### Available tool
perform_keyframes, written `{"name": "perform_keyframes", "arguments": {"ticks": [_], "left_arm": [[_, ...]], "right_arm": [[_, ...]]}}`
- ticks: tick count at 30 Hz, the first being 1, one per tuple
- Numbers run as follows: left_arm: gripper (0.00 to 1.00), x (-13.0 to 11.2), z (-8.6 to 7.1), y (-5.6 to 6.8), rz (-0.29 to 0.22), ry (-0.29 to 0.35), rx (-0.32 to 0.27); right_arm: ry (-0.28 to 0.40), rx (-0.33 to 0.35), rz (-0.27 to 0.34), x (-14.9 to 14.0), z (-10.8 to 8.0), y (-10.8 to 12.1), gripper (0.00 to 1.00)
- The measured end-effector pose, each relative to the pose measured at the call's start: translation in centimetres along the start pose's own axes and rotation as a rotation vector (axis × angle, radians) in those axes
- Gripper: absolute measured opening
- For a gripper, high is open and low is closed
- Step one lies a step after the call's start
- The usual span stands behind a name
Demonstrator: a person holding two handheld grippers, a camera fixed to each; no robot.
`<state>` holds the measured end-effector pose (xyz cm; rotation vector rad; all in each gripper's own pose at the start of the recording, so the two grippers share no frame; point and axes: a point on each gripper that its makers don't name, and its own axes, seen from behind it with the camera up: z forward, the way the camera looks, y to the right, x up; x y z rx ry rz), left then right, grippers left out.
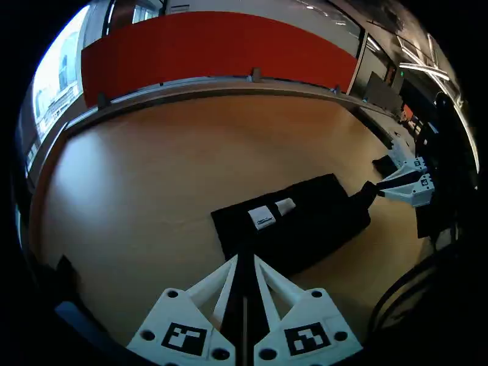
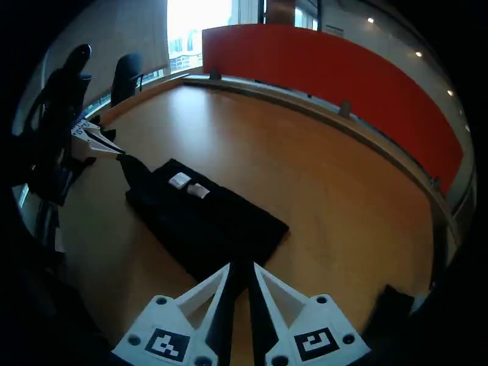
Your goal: Fold towel
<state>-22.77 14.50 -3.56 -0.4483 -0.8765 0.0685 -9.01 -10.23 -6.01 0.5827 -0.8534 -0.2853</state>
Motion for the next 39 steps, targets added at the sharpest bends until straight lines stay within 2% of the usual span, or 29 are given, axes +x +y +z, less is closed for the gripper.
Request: {"name": "perform_keyframes", "arguments": {"ticks": [12,22,28,30,38,39], "left_arm": [[0.04,-1.1,3.9,-1.2,-0.004,-0.033,0.039],[0.05,-1.0,5.4,-1.5,0.004,-0.043,0.048],[0.12,-0.9,6.0,-2.0,0.006,-0.046,0.062],[0.19,-0.8,6.3,-2.2,0.005,-0.047,0.067],[0.46,-0.3,6.9,-3.1,0.025,-0.052,0.094],[0.46,-0.2,7.0,-3.3,0.03,-0.052,0.098]], "right_arm": [[-0.023,-0.003,0.051,-1.3,3.3,1.1,0.14],[-0.032,-0.024,0.066,-1.6,4.6,2.0,0.16],[-0.036,-0.035,0.067,-1.6,5.3,2.5,0.18],[-0.034,-0.04,0.068,-1.4,5.4,2.8,0.18],[-0.031,-0.068,0.056,-0.6,6.0,4.2,0.34],[-0.031,-0.071,0.054,-0.5,6.1,4.4,0.35]]}}
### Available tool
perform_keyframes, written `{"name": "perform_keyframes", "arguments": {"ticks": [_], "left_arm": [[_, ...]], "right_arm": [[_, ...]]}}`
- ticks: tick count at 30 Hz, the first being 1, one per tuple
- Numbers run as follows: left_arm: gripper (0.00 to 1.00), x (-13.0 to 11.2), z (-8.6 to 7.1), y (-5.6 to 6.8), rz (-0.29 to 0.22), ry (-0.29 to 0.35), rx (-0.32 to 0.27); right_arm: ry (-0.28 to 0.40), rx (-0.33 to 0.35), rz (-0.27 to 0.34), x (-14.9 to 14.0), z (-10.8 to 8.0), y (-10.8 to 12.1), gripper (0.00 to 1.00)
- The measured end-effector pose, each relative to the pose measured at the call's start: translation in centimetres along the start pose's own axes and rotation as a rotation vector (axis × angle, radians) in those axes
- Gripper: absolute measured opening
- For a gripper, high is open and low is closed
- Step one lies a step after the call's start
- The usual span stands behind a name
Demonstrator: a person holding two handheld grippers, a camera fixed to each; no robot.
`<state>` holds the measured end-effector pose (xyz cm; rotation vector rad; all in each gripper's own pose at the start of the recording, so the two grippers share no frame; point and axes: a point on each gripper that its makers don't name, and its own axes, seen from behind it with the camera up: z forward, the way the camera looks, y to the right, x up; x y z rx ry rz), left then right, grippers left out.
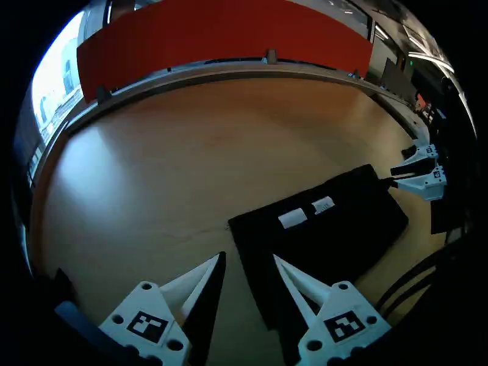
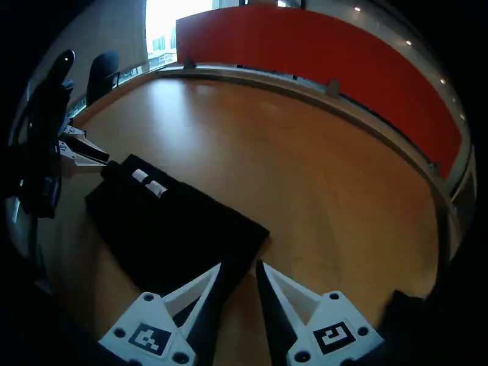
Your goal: Fold towel
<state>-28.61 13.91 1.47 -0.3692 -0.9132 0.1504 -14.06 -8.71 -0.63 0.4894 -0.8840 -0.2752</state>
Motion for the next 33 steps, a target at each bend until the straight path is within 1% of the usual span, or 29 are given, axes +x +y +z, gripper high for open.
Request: {"name": "perform_keyframes", "arguments": {"ticks": [3,7,11,15,17,21,25,27,29,31,33], "left_arm": [[0.48,0.3,0.1,-0.4,0.011,0.003,0.011],[0.48,0.6,0.4,-0.9,0.018,0.003,0.018],[0.54,1.0,0.6,-1.3,0.017,0.005,0.028],[0.62,1.4,0.5,-1.7,0.013,0.011,0.036],[0.65,1.6,0.4,-1.9,0.012,0.015,0.04],[0.8,2.1,-0.1,-2.4,0.012,0.028,0.055],[0.9,2.4,-0.7,-2.9,0.01,0.041,0.068],[0.92,2.5,-0.9,-3.1,0.006,0.047,0.073],[0.95,2.5,-1.2,-3.2,0.002,0.051,0.073],[0.95,2.4,-1.4,-3.2,-0.001,0.053,0.073],[0.95,2.3,-1.7,-3.2,-0.004,0.054,0.073]], "right_arm": [[0.002,-0.004,-0.005,0.4,0.3,0.4,0.37],[0.006,-0.011,-0.006,1.0,0.6,0.8,0.38],[0.008,-0.02,-0.009,1.5,0.8,1.3,0.38],[0.008,-0.03,-0.012,1.8,1.1,1.8,0.43],[0.008,-0.033,-0.013,1.9,1.2,1.9,0.44],[0.01,-0.041,-0.013,2.2,1.2,2.2,0.45],[0.011,-0.044,-0.012,2.4,1.1,2.2,0.44],[0.013,-0.046,-0.013,2.5,1.0,2.1,0.45],[0.014,-0.048,-0.013,2.5,0.8,2.1,0.51],[0.016,-0.048,-0.012,2.5,0.6,1.9,0.69],[0.02,-0.048,-0.011,2.5,0.3,1.7,0.85]]}}
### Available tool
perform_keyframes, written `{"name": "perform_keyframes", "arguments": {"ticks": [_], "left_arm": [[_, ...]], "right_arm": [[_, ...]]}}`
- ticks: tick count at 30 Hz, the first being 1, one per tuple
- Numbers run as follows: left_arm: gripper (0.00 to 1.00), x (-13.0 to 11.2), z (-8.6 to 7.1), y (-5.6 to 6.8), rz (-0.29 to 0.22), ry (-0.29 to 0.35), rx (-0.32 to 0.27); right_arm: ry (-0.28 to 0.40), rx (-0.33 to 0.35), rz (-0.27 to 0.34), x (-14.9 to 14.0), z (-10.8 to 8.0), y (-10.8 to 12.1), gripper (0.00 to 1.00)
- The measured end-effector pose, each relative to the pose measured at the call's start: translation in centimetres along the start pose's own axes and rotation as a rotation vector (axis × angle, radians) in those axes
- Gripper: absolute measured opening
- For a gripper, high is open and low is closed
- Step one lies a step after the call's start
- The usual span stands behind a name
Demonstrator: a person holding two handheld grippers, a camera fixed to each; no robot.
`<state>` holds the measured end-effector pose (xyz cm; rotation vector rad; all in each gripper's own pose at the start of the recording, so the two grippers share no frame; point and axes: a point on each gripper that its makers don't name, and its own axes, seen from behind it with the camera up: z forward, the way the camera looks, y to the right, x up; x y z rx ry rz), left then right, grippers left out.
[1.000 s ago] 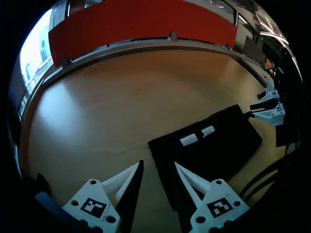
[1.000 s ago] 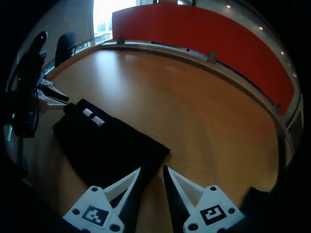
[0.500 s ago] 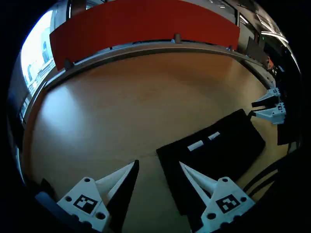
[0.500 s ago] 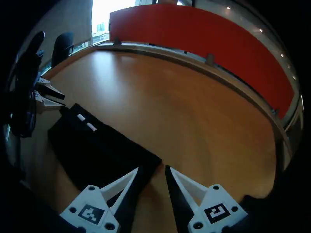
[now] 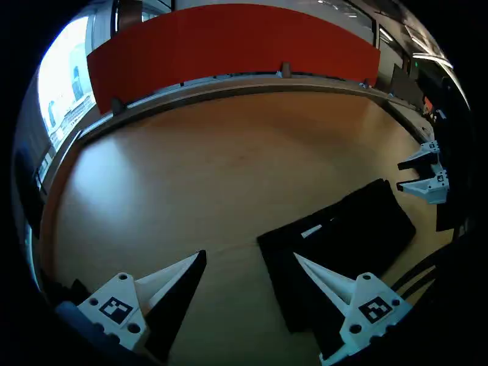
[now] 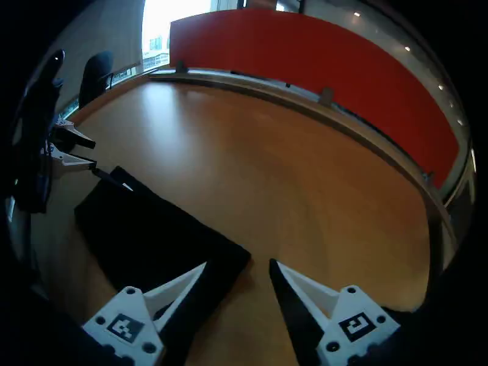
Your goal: Fold towel
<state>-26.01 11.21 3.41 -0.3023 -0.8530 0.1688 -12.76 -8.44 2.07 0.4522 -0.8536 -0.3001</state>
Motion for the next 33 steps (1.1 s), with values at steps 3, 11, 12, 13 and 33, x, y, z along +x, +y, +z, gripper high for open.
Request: {"name": "perform_keyframes", "arguments": {"ticks": [3,11,12,13,33], "left_arm": [[0.95,-0.3,-0.3,-0.1,-0.003,0.0,0.003],[0.95,-1.2,-1.4,-0.3,-0.013,0.007,0.013],[0.95,-1.3,-1.6,-0.4,-0.014,0.007,0.014],[0.95,-1.4,-1.7,-0.4,-0.016,0.007,0.014],[0.95,-5.8,-5.2,1.1,-0.033,-0.014,0.0]], "right_arm": [[0.006,0.001,0.005,-0.1,-0.5,-0.4,0.95],[0.011,-0.008,0.019,-1.1,-2.0,-1.2,0.95],[0.01,-0.009,0.02,-1.2,-2.2,-1.3,0.95],[0.009,-0.01,0.022,-1.4,-2.4,-1.4,0.95],[0.011,-0.01,0.046,-5.2,-6.5,-4.5,0.95]]}}
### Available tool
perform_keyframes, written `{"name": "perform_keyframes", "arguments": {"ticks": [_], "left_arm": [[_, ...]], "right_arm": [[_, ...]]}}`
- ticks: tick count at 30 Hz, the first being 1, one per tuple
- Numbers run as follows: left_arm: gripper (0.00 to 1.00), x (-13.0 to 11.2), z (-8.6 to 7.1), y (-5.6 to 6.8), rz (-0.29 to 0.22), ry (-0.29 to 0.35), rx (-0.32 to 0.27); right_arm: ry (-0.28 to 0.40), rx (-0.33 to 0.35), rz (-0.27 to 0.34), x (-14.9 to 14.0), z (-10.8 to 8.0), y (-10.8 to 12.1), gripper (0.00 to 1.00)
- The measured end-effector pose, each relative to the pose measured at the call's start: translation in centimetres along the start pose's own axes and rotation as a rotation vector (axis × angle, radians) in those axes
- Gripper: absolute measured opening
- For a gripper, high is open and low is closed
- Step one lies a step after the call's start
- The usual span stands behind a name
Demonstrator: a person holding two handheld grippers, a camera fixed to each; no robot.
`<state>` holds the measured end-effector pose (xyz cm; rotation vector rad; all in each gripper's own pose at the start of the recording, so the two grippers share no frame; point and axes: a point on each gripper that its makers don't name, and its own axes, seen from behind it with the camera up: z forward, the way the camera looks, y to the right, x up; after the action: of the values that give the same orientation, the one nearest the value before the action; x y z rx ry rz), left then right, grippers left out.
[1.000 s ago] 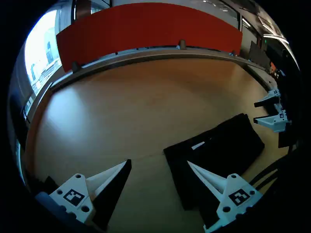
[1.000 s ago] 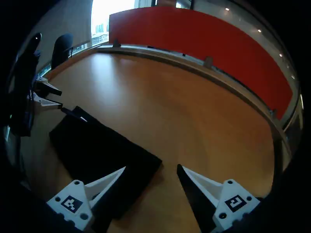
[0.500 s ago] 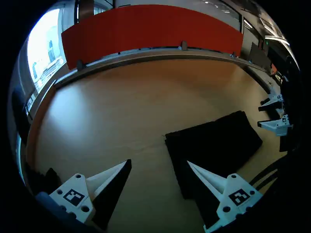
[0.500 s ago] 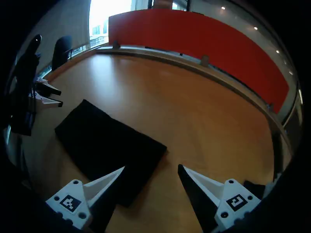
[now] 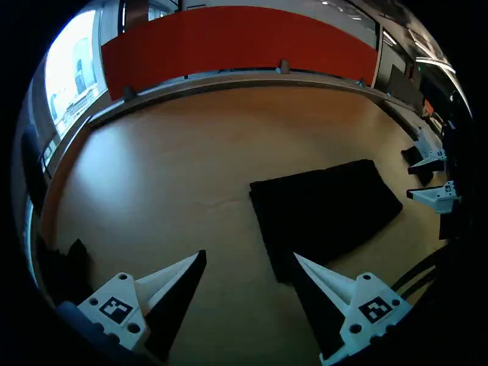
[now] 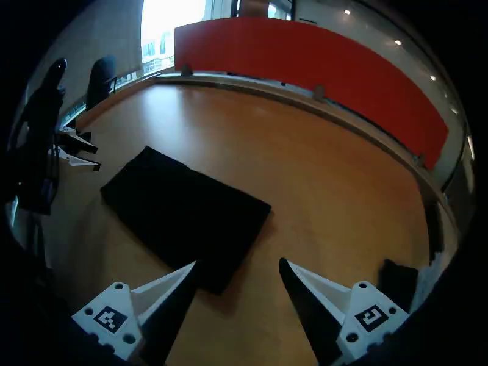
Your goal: Fold towel
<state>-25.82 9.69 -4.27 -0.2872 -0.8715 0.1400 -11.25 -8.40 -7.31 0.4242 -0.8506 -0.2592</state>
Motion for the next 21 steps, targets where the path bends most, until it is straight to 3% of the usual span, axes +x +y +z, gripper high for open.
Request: {"name": "perform_keyframes", "arguments": {"ticks": [9,21], "left_arm": [[0.95,-1.2,-0.9,0.1,-0.021,-0.005,0.008],[0.95,-2.2,-3.2,-1.4,-0.098,0.016,0.061]], "right_arm": [[0.006,0.02,-0.013,-0.5,-0.5,-0.3,0.95],[0.004,0.091,-0.098,-0.7,-0.2,-1.0,0.95]]}}
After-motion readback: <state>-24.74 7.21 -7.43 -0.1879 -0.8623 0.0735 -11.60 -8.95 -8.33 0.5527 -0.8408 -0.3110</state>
